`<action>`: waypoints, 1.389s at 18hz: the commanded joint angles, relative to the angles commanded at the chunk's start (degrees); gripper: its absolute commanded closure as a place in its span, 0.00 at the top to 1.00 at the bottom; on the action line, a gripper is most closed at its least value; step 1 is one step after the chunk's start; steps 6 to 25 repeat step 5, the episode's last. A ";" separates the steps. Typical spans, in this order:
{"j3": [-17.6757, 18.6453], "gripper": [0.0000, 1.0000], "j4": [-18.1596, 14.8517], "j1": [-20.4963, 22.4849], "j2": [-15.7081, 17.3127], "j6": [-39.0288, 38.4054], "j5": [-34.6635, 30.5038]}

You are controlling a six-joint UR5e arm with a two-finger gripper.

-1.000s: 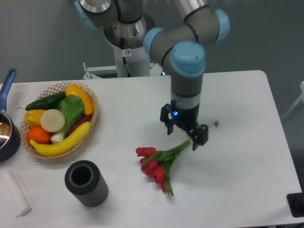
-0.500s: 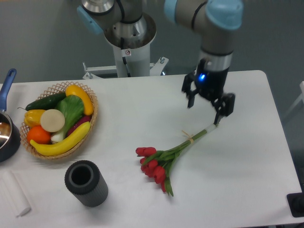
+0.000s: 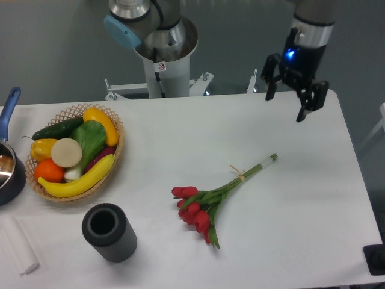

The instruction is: Place the flowers on the table

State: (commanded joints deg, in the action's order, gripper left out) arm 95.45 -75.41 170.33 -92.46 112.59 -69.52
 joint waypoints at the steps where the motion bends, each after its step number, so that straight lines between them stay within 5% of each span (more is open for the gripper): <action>1: 0.00 1.00 0.00 0.00 0.00 0.00 0.00; 25: 0.26 1.00 0.09 0.00 0.26 -0.53 1.05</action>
